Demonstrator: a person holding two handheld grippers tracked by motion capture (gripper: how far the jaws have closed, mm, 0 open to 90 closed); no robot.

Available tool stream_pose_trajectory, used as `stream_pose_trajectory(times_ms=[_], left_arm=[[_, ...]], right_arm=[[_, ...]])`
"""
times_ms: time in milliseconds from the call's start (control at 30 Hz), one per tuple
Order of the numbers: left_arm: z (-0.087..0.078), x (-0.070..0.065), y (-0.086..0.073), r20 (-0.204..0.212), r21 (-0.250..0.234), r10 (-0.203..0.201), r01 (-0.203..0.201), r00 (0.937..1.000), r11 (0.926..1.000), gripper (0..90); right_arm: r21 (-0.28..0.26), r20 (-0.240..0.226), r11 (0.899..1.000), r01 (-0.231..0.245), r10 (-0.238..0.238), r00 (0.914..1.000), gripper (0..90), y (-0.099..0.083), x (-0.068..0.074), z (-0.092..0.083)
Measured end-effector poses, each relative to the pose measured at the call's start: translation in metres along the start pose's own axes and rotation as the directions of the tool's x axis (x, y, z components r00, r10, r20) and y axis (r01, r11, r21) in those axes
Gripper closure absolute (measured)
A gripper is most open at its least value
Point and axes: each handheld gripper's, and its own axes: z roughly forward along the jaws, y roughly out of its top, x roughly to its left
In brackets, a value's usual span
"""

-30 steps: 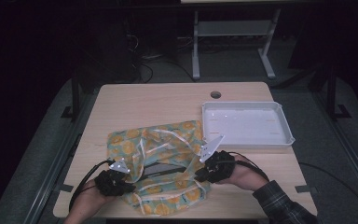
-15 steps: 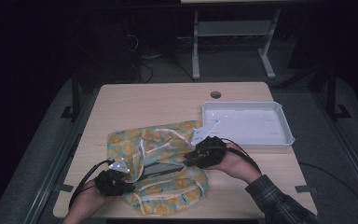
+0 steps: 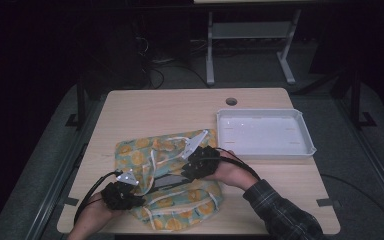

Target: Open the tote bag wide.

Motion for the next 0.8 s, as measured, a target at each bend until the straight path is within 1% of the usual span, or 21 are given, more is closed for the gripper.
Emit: stream_pose_trajectory(times_ms=[67,133,167,233,333,367,500,600,633,667,800], left_arm=[[0.0,0.0,0.0,0.001,0.002,0.0,0.0,1.0,1.0,85.5],[0.0,0.0,0.0,-0.001,0.001,0.0,0.0,1.0,1.0,85.5],[0.0,0.0,0.0,-0.001,0.0,-0.001,0.001,1.0,1.0,85.5],[0.0,0.0,0.0,0.0,0.0,-0.002,0.002,1.0,1.0,85.5],[0.0,0.0,0.0,0.001,0.0,-0.003,0.003,1.0,1.0,85.6],[0.0,0.0,0.0,0.001,0.0,-0.001,0.001,1.0,1.0,85.6],[0.0,0.0,0.0,0.001,0.0,-0.001,0.001,1.0,1.0,85.6],[0.0,0.0,0.0,0.002,0.002,0.002,-0.002,1.0,1.0,85.6],[0.0,0.0,0.0,0.001,0.002,0.003,-0.003,1.0,1.0,85.6],[0.0,0.0,0.0,0.002,0.002,0.002,-0.002,1.0,1.0,85.6],[0.0,0.0,0.0,0.001,0.003,0.004,-0.004,1.0,1.0,85.5]], right_arm=[[0.012,0.003,1.0,0.009,-0.009,1.0,74.8,-0.002,0.001,0.002],[0.021,0.018,1.0,0.015,-0.015,0.9997,75.2,-0.003,0.001,0.003],[0.032,0.025,0.999,0.029,-0.03,0.9992,76.3,-0.004,0.001,0.004],[0.031,0.027,0.999,0.026,-0.027,0.9993,79.1,-0.004,0.001,0.004],[0.035,0.032,0.999,0.031,-0.032,0.999,86.4,-0.004,0.002,0.004],[0.036,0.034,0.999,0.031,-0.032,0.9989,87.6,-0.004,0.002,0.004],[0.033,0.052,0.999,0.034,-0.036,0.998,89.3,-0.004,0.002,0.003],[0.019,0.063,0.999,0.041,-0.042,0.9971,89.6,-0.004,0.0,0.0],[0.017,0.065,0.999,0.031,-0.032,0.9974,89.6,-0.004,0.0,-0.001],[0.013,0.07,0.999,0.036,-0.037,0.9968,89.6,-0.004,-0.001,-0.003],[-0.004,0.088,1.0,0.023,-0.023,0.9958,89.6,-0.005,-0.006,-0.009]])
